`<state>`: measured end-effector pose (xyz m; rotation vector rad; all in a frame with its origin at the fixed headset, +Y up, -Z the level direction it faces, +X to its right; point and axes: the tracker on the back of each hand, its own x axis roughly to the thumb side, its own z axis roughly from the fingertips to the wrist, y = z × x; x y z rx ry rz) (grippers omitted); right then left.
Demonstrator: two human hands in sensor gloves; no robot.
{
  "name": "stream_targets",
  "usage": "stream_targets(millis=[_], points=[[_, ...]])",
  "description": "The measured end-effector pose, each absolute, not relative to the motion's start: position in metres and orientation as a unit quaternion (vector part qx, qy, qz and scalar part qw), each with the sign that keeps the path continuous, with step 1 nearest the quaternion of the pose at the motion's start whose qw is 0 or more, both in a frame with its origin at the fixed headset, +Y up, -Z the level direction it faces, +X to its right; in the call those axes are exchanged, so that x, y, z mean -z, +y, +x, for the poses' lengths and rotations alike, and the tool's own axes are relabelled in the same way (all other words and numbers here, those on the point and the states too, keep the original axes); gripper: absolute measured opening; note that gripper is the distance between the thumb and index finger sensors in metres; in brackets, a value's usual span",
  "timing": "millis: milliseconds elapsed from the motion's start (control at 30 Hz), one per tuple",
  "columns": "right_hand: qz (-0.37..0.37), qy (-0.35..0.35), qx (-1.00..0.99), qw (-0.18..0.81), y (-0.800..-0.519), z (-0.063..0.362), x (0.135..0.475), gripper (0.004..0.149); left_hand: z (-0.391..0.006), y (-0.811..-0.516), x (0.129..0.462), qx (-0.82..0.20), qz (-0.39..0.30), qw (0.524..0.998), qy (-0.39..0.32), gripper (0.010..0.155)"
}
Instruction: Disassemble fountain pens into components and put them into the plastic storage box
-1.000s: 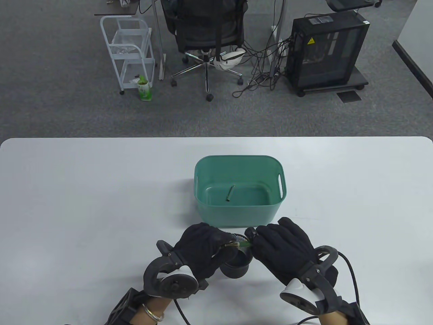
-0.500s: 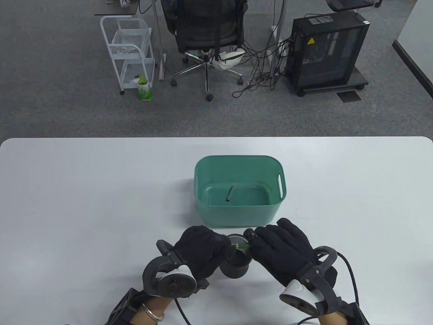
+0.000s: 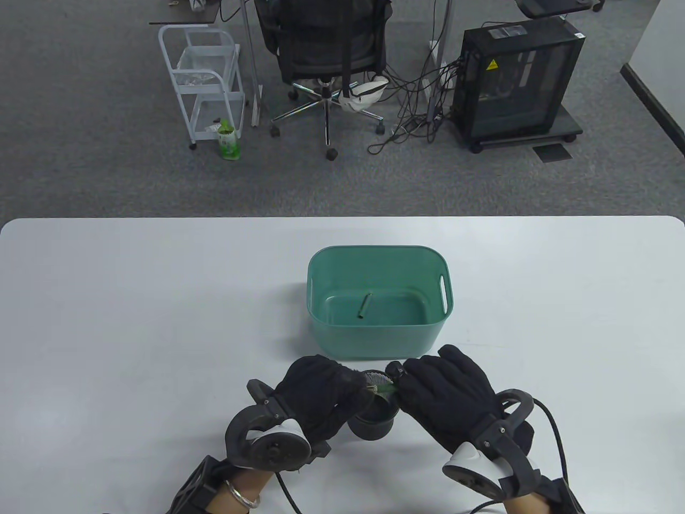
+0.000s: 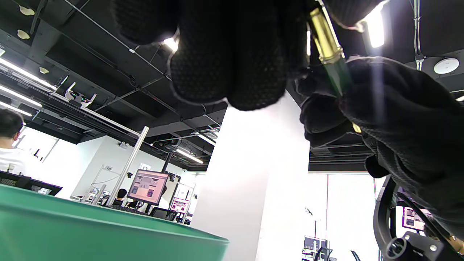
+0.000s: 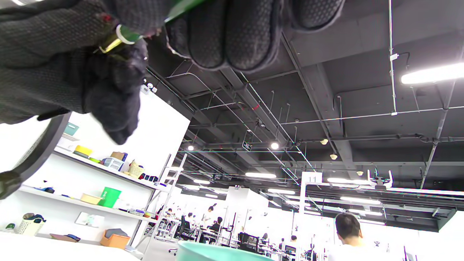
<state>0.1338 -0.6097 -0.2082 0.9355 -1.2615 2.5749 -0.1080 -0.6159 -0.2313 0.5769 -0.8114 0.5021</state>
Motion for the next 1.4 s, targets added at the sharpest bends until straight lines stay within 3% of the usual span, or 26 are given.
stream_targets(millis=[200, 733, 1400], points=[[0.305, -0.418, -0.854, 0.061, -0.6094, 0.1353, 0.2092, 0.043, -0.1077, -0.6144, 0.2296, -0.224, 0.267, 0.857, -0.38, 0.063], [0.303, -0.418, -0.855, 0.058, -0.6088, 0.1363, 0.2108, 0.043, -0.1051, -0.6148, 0.2292, -0.217, 0.268, 0.858, -0.38, 0.044], [0.311, -0.415, -0.853, 0.062, -0.6103, 0.134, 0.2093, 0.043, -0.1073, -0.6153, 0.2319, -0.238, 0.269, 0.851, -0.384, 0.051]])
